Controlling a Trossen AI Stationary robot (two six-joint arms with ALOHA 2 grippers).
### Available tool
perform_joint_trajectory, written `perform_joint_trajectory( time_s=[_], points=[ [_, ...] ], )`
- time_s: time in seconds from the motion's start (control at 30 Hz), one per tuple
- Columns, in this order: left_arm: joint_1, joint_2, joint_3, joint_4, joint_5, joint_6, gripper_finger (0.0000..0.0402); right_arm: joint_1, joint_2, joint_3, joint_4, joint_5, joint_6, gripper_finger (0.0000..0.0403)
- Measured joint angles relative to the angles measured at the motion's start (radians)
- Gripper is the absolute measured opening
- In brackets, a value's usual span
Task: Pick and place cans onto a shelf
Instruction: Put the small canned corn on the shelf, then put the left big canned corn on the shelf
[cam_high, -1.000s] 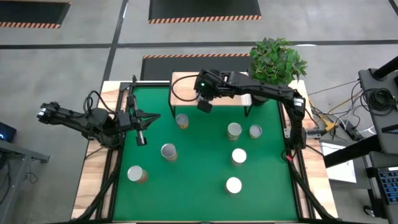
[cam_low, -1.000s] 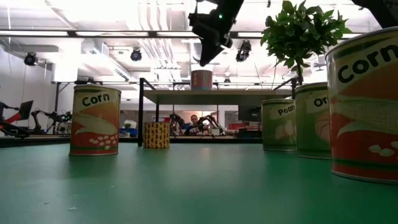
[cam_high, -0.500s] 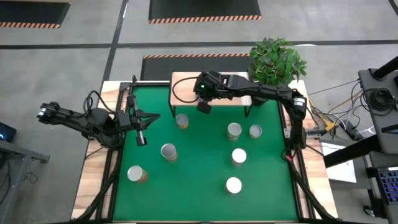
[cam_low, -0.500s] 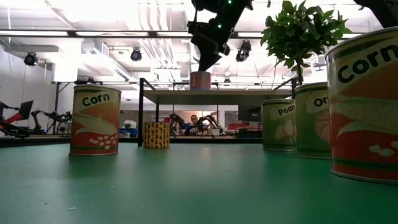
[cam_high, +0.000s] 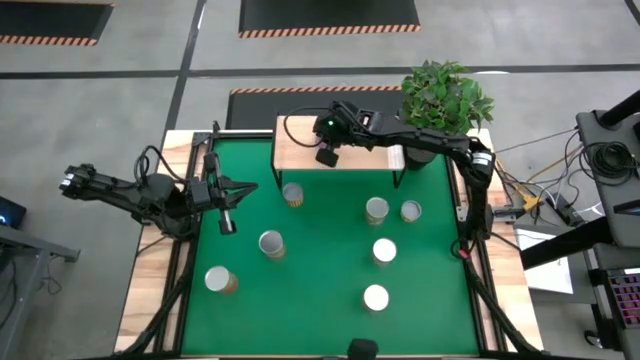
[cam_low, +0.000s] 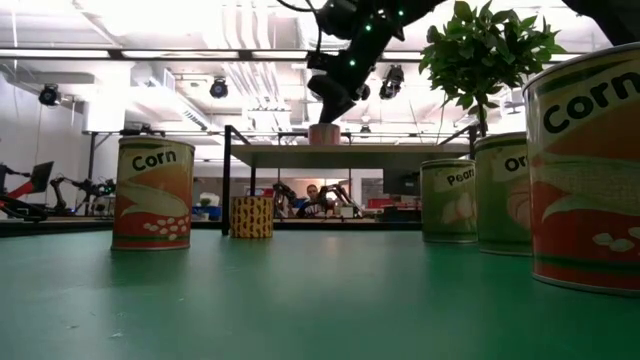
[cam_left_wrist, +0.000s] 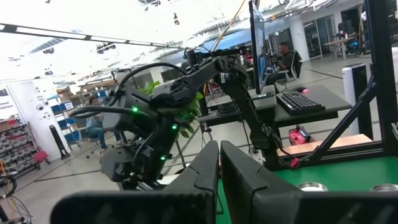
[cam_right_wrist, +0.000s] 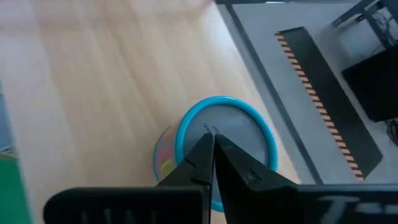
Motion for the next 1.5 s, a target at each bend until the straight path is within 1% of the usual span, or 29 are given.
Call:
perform_joint_trajectory(
  time_s=[0.23,0.6,0.77,0.93,1.23,1.5],
  points=[
    [0.000,0.000,0.000,0.000,0.000,0.006,0.0000,-0.050,0.001,0.000,0.007,0.015,-0.013,0.0008],
    [0.000,0.000,0.000,0.000,0.000,0.008,0.0000,-0.091,0.001,0.000,-0.007,0.024,-0.027,0.0008],
    [0.000,0.000,0.000,0.000,0.000,0.008,0.0000,-0.095,0.001,0.000,-0.047,0.094,-0.048,0.0008],
    [0.000,0.000,0.000,0.000,0.000,0.008,0.0000,-0.096,-0.004,0.001,-0.125,0.192,-0.063,0.0008],
    [0.000,0.000,0.000,0.000,0.000,0.022,0.0000,-0.096,-0.017,-0.002,-0.131,0.188,-0.046,0.0008],
    [0.000,0.000,0.000,0.000,0.000,0.023,0.0000,-0.053,-0.108,-0.007,-0.130,0.159,-0.018,0.0008]
  ],
)
